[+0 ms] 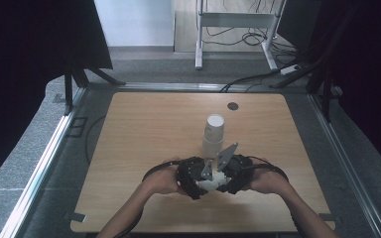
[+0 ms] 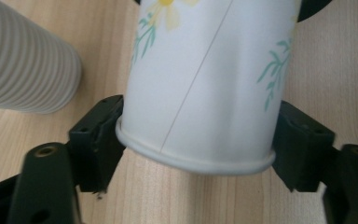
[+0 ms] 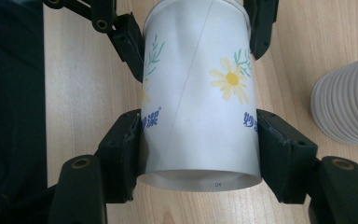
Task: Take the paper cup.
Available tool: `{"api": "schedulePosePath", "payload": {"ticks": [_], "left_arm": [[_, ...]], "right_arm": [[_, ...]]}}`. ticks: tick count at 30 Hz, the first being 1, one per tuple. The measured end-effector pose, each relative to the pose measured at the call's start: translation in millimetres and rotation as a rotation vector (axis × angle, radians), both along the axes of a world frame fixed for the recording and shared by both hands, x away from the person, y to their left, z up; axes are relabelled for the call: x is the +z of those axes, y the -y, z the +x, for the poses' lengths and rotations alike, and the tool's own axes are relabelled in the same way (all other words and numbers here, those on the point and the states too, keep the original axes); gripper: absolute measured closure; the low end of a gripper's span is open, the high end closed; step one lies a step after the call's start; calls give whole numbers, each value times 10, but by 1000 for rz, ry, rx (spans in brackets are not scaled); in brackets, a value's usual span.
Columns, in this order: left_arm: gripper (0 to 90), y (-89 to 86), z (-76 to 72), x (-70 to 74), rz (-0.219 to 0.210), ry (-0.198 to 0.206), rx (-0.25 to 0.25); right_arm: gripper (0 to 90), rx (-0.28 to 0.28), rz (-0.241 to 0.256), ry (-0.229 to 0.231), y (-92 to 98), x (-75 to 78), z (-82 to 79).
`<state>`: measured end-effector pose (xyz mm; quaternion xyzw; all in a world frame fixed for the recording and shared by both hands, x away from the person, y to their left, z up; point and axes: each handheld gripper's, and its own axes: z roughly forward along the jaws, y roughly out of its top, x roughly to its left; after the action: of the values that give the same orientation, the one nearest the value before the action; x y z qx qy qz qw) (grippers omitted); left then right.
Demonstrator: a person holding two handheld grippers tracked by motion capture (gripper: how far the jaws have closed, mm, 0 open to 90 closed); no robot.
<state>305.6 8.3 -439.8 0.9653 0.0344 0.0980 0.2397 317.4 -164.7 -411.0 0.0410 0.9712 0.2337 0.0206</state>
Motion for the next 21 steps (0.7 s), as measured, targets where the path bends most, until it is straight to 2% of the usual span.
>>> {"api": "schedulePosePath", "payload": {"ticks": [3, 4, 5, 6, 7, 8, 9, 11, 12, 13, 14, 16, 21], "left_arm": [[190, -49, 23, 38, -55, -20, 9], [186, -49, 23, 38, -55, -20, 9], [174, -71, 33, 55, -73, -28, 4], [165, -110, 42, 82, -116, -50, 4], [162, -110, 42, 82, -116, -50, 4], [159, -149, 49, 105, -155, -69, 5], [159, -149, 49, 105, -155, -69, 5], [158, -183, 42, 115, -198, -81, 10], [157, -221, 44, 128, -225, -89, 6], [157, -221, 44, 128, -225, -89, 6], [157, -235, 39, 129, -246, -96, 10], [156, -276, 36, 132, -290, -106, 6], [155, -312, 26, 128, -340, -106, 1]], "right_arm": [[368, 1, 40, 2, 47, 25, 10], [368, 1, 40, 2, 47, 25, 10], [367, -6, 64, 0, 80, 46, 7], [367, -12, 73, -1, 96, 55, 1], [367, -12, 73, -1, 96, 55, 1], [367, -17, 99, -1, 131, 71, 0], [367, -20, 111, -1, 149, 77, -3], [367, -22, 123, -1, 168, 82, -4], [367, -26, 149, 4, 207, 93, -7], [367, -27, 164, 0, 227, 97, -9], [367, -27, 164, 0, 227, 97, -9], [367, -29, 197, 3, 281, 102, -22], [367, -32, 254, 13, 361, 91, -42]]}}
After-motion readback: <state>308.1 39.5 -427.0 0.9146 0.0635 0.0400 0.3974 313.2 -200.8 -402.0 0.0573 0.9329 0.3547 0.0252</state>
